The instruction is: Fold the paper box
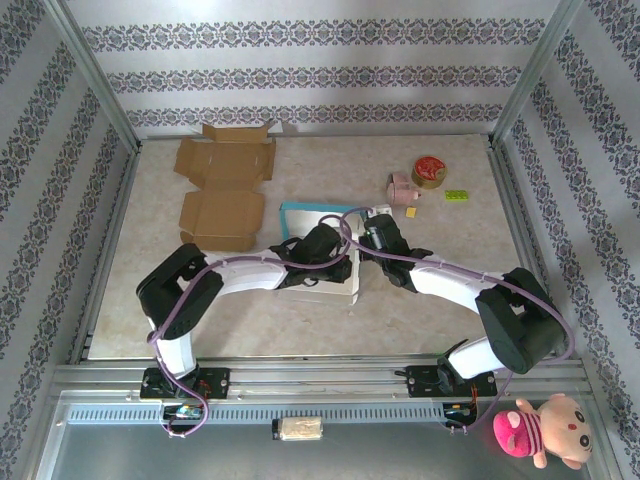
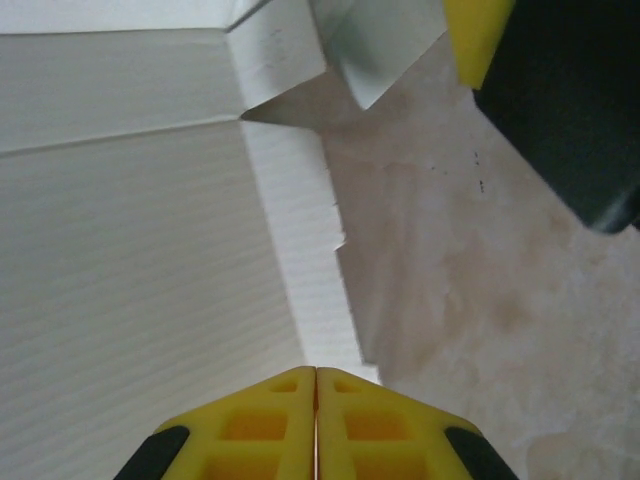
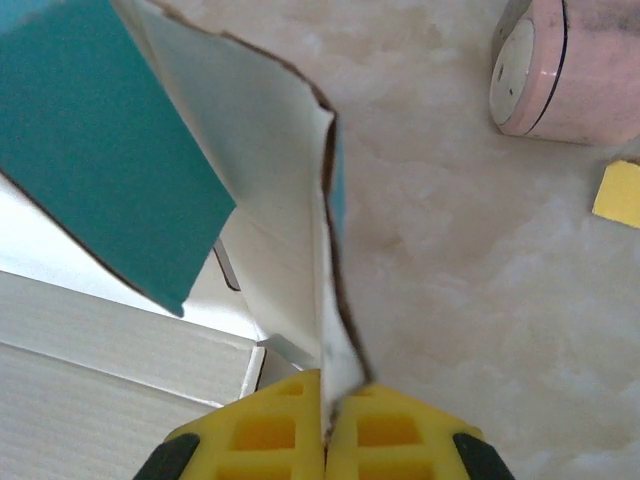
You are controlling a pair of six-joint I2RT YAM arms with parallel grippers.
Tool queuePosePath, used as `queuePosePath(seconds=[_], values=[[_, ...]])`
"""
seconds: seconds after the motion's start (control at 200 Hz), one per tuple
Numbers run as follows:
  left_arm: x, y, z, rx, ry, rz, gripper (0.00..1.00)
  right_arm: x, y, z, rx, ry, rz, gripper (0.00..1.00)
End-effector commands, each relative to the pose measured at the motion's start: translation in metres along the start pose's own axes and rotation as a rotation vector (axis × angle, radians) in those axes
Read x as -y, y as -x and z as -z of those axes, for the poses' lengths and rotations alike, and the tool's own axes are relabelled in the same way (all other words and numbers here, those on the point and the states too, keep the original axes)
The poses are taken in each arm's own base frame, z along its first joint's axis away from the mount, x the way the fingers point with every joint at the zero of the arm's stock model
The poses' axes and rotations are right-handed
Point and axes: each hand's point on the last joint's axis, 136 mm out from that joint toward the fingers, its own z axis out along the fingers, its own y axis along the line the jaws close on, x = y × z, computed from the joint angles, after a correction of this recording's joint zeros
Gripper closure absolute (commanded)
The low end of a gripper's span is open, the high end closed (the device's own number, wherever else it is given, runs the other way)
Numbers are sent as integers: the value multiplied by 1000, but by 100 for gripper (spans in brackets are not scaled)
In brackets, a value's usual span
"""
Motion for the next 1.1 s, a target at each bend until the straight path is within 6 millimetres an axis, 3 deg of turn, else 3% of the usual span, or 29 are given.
queuePosePath(seconds=[0.0, 0.32, 0.69, 0.894, 1.094], values=[[10, 6, -7, 1, -59, 21, 94, -3, 0, 0, 17, 6, -48, 100], [-12, -9, -33, -72, -108, 122, 100, -11, -6, -2, -34, 21, -120, 98], [-47, -19, -42, -92, -32, 163, 100, -25, -12, -5, -112, 42, -253, 96], [-50, -18, -44, -82, -33, 168, 100, -32, -27, -8, -162, 25, -329, 95], [-52, -16, -44, -67, -38, 178, 100, -34, -54, -8, -193, -17, -364, 94]])
